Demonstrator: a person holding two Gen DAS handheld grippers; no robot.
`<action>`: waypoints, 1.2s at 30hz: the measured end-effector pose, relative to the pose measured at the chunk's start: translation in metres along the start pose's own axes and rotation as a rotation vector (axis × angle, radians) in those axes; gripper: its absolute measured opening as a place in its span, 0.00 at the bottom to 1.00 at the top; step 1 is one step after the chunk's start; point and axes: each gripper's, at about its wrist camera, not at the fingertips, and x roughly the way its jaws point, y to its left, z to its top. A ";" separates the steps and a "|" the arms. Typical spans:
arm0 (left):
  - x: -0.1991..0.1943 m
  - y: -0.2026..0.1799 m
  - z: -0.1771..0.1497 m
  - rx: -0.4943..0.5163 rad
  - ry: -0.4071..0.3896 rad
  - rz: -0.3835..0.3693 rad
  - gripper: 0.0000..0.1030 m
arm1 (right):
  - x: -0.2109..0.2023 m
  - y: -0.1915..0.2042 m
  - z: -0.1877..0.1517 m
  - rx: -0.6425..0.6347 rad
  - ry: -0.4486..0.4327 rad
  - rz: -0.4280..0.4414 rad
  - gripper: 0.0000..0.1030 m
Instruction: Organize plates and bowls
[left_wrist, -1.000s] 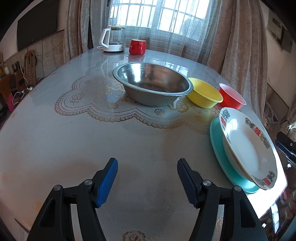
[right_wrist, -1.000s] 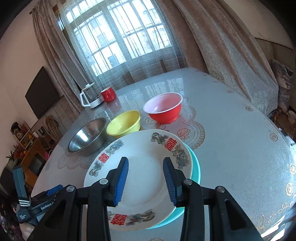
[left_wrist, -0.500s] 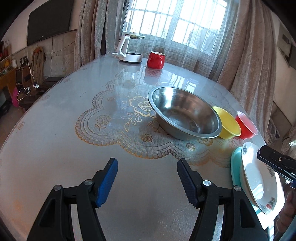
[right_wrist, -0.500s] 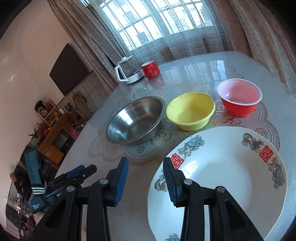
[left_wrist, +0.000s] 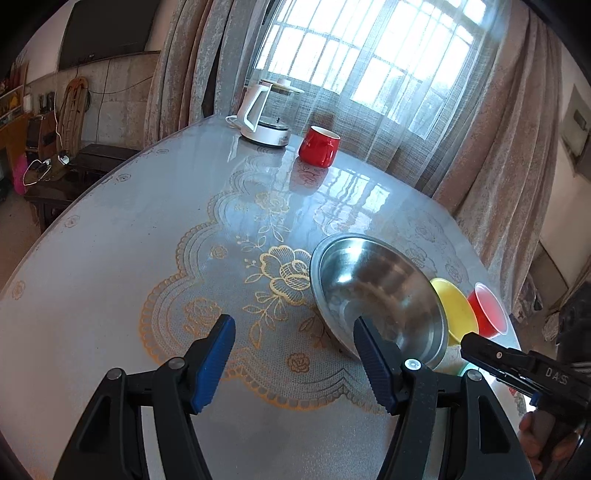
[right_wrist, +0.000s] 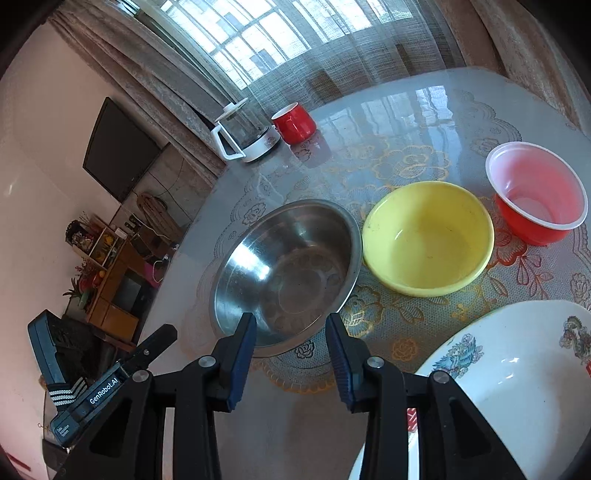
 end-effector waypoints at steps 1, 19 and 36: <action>0.005 -0.001 0.004 0.007 0.000 -0.004 0.64 | 0.005 -0.001 0.002 0.008 0.013 -0.002 0.38; 0.097 -0.017 0.031 0.197 0.175 -0.072 0.18 | 0.065 0.001 0.023 -0.130 0.206 -0.134 0.28; -0.041 0.019 -0.071 0.120 0.070 -0.032 0.25 | -0.002 0.049 -0.076 -0.233 0.176 -0.083 0.27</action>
